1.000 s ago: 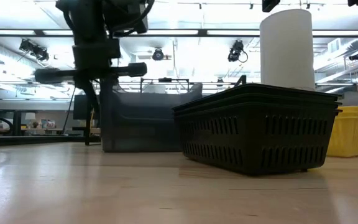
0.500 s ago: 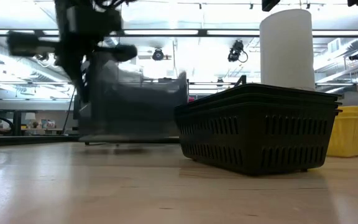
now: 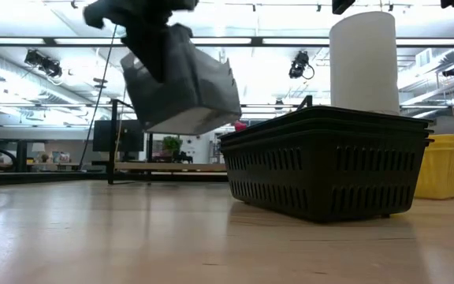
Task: Stack baskets on shelf by color
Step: Put the stacked black bins on the shelf, then put the stacked black baskets on the shelf
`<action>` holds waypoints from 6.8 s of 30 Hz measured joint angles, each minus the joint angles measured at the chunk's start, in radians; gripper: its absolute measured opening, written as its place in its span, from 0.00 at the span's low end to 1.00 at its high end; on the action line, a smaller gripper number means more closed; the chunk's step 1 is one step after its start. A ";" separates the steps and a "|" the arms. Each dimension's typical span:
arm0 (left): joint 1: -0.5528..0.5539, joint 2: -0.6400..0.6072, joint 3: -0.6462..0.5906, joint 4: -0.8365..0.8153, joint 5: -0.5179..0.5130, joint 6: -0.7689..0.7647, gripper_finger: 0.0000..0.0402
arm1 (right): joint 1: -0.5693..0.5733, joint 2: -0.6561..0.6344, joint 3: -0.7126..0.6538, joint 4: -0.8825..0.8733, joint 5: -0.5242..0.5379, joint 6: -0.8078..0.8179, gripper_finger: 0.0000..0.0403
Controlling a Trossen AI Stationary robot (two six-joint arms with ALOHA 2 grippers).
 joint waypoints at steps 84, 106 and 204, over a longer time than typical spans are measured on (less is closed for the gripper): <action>0.085 0.073 0.111 0.126 0.034 -0.417 0.45 | 0.000 0.000 0.000 0.005 -0.008 0.000 0.21; -0.122 0.335 0.110 0.352 0.119 -0.767 0.44 | 0.000 0.005 0.002 0.014 -0.008 0.000 0.21; -0.168 0.471 0.110 0.262 0.047 -0.564 0.15 | 0.000 0.007 0.000 0.036 -0.010 0.003 0.21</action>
